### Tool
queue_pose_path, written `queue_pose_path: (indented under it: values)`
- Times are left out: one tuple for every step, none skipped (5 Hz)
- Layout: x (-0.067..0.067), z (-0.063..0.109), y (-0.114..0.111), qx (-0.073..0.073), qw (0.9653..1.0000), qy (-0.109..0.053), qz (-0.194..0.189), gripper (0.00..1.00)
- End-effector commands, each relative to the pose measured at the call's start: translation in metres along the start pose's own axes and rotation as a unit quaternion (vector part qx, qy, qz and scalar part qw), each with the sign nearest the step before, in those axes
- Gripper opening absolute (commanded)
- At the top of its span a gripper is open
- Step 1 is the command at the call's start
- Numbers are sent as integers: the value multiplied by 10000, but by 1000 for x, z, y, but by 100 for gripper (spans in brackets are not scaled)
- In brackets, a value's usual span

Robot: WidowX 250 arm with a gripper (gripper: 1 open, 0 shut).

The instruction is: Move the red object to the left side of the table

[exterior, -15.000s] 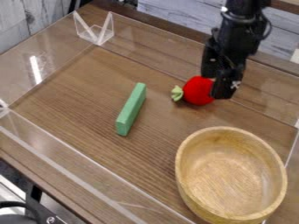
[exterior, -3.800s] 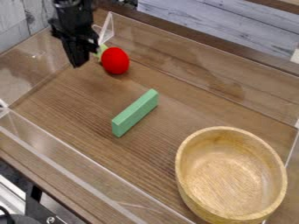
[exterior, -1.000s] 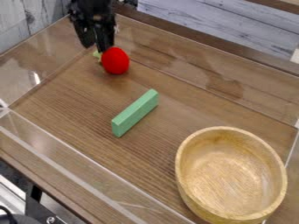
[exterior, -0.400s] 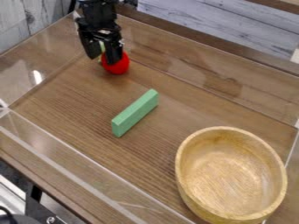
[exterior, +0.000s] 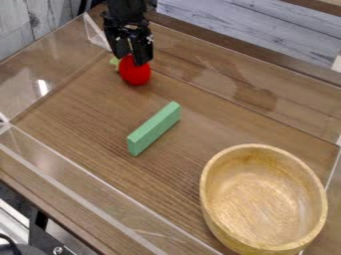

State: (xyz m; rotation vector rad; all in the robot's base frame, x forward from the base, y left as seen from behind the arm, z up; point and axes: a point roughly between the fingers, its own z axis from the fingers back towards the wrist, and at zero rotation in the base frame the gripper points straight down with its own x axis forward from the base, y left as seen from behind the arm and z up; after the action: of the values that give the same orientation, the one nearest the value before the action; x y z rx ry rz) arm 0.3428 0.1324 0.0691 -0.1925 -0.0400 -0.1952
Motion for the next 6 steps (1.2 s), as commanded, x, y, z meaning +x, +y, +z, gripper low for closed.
queue_pose_path:
  values:
    - [5, 35, -6, 305, 9985, -444, -8, 0]
    - [-10, 40, -3, 320, 9983, -478, 133, 0]
    - [-27, 37, 10, 277, 9983, -429, -265, 0]
    - [-44, 34, 27, 242, 9968, -385, -659, 0]
    - [-64, 33, 32, 235, 9947, -356, -935, 0]
    - [-69, 27, 35, 215, 9910, -301, -1286, 0]
